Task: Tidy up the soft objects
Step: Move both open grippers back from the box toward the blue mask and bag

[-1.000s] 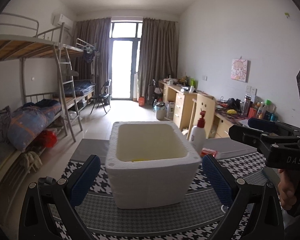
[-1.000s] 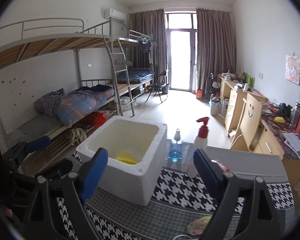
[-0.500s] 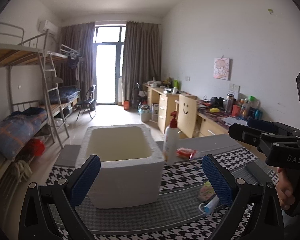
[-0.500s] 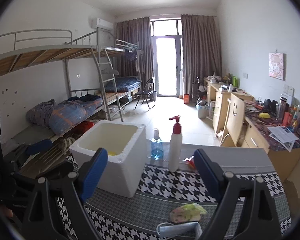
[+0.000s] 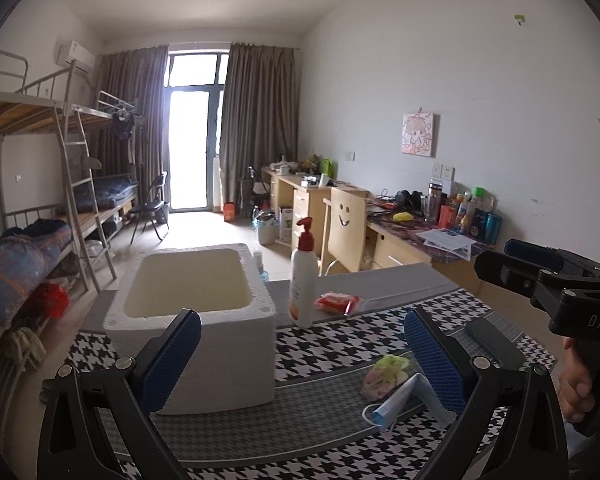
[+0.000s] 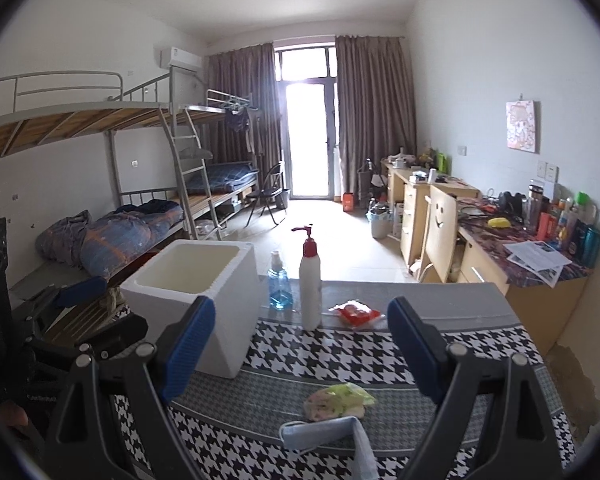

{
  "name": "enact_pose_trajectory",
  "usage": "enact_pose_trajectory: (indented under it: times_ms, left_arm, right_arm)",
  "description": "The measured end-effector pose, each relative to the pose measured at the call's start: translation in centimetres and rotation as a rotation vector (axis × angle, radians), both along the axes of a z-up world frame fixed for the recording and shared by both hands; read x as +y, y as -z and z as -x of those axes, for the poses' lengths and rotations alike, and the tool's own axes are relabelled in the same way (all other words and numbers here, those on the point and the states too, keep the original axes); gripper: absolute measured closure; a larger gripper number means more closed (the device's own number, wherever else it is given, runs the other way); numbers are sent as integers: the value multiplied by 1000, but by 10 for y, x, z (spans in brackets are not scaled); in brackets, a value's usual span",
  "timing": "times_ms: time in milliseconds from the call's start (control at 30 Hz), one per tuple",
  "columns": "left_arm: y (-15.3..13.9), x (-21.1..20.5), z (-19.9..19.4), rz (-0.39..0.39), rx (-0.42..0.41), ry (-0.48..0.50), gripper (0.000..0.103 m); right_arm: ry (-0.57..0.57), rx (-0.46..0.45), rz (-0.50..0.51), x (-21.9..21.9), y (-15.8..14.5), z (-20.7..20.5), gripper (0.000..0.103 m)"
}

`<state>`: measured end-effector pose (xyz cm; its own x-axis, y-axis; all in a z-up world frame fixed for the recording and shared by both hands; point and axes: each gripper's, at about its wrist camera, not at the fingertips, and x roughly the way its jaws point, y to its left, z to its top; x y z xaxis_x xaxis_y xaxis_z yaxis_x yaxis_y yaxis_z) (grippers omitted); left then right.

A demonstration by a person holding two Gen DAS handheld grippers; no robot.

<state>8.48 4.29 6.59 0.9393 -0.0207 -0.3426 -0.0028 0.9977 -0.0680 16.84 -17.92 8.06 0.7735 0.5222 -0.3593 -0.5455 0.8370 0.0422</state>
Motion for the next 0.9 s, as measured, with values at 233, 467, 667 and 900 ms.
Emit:
enact_pose_trajectory:
  times_ms: [233,467,667,900]
  left_arm:
    - [4,-12,-2,-4,-7,26,1]
    - [13,-17,-5,-10,-12,19,1]
    - [24,-24,-1,-39,-40,6,1]
    - [40,-25,-2,-30,-18,14,1]
  right_arm:
    - [34,2,6,-11,10,4,12]
    - [64,-6,1,-22,21,10,12]
    - [126,-17,26,-31,41,12,13]
    - [146,9,46,-35,66,11,13]
